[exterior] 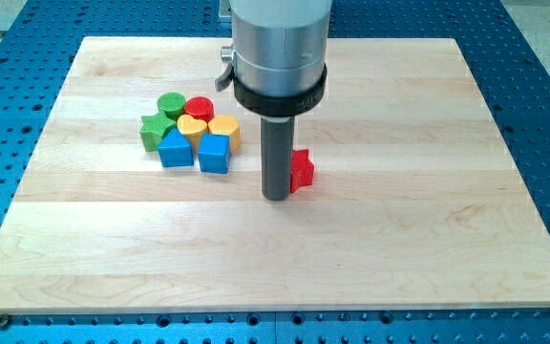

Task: Push the red star at the top of the yellow hexagon

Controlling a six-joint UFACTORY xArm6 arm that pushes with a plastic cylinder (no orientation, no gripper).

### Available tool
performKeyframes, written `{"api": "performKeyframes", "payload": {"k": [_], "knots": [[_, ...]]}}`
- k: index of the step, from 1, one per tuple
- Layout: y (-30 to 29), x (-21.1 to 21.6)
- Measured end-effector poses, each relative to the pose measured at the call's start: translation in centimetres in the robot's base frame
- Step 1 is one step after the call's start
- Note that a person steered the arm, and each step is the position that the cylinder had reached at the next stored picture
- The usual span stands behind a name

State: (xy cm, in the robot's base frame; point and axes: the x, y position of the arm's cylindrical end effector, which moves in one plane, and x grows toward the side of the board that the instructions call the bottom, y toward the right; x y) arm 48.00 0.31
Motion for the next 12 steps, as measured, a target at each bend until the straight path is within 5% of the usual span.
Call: {"api": "performKeyframes", "payload": {"k": [3,5,7,9,10,12], "knots": [[2.7,2.7],[-1.8,-2.8],[0.9,0.6],[4.5,-0.7],[-3.4,-4.1],[-0.3,-6.2]]}}
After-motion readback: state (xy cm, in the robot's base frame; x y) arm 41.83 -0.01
